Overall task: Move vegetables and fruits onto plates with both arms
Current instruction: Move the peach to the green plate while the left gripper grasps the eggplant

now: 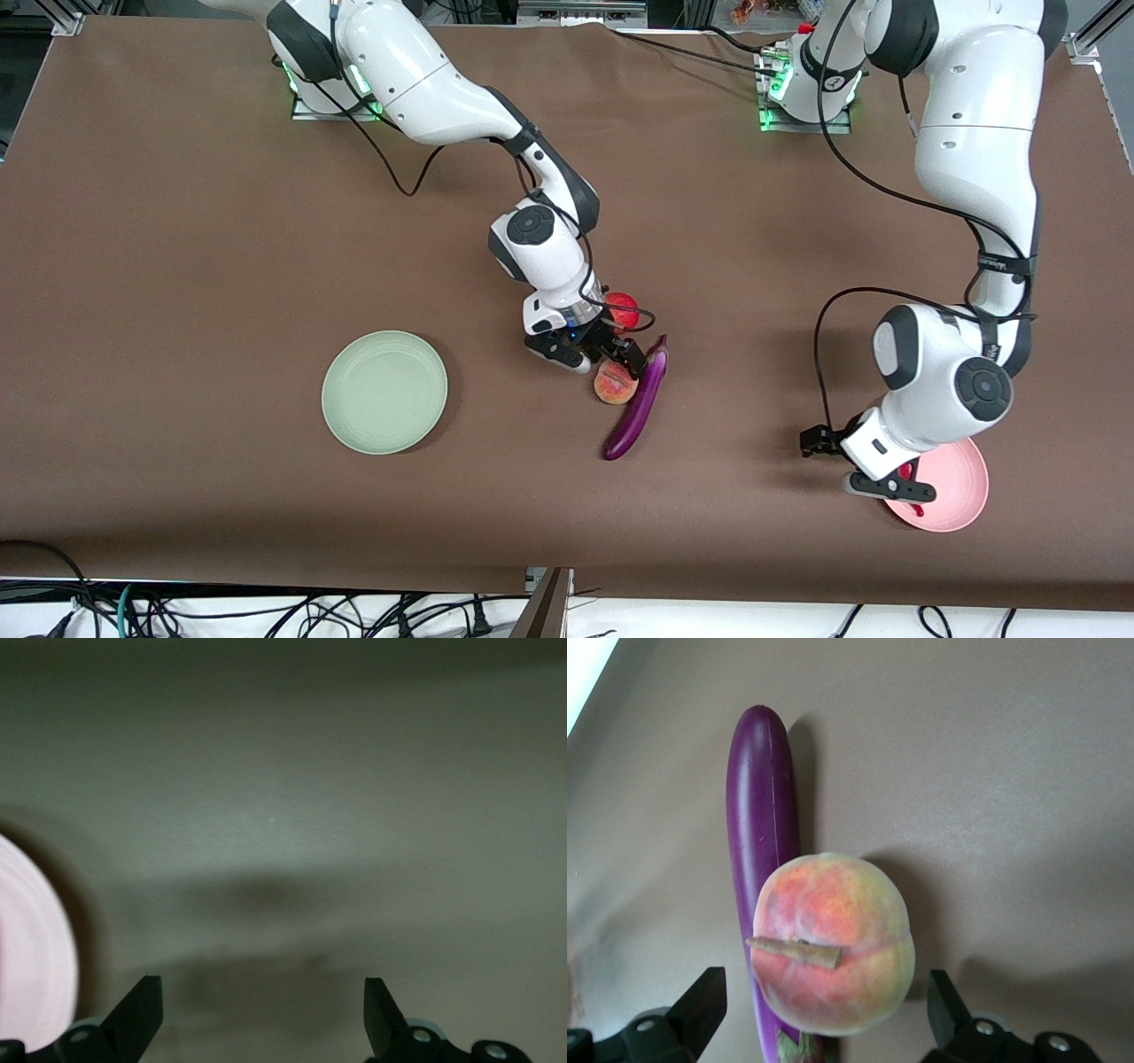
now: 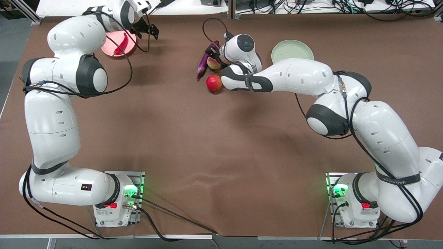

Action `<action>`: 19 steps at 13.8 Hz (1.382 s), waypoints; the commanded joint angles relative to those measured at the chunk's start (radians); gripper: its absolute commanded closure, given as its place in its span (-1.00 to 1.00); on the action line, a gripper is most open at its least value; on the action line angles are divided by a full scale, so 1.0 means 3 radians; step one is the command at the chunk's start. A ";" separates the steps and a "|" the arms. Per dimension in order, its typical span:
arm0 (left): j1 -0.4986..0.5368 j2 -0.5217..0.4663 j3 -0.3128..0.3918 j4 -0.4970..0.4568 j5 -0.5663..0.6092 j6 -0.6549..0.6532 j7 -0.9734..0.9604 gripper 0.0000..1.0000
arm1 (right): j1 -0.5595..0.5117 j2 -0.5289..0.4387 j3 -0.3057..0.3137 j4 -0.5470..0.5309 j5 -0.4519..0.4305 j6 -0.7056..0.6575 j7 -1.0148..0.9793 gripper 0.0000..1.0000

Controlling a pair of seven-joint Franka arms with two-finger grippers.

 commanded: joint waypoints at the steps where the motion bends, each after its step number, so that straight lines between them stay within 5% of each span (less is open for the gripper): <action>1: -0.0107 -0.0057 0.0033 -0.0033 -0.0075 -0.0061 -0.0160 -1.00 | 0.0012 0.0161 -0.0027 0.0244 0.0015 0.0027 0.0044 -0.99; 13: -0.0225 -0.0057 0.0033 -0.0033 -0.0075 -0.0056 -0.0396 -1.00 | -0.0034 0.0253 -0.0052 0.0249 0.0015 0.0171 0.0019 -0.96; 19: -0.0241 -0.0057 0.0033 -0.0028 -0.0075 -0.0056 -0.0457 -1.00 | -0.0044 0.0151 -0.0119 0.0244 0.0015 0.0104 -0.0155 0.70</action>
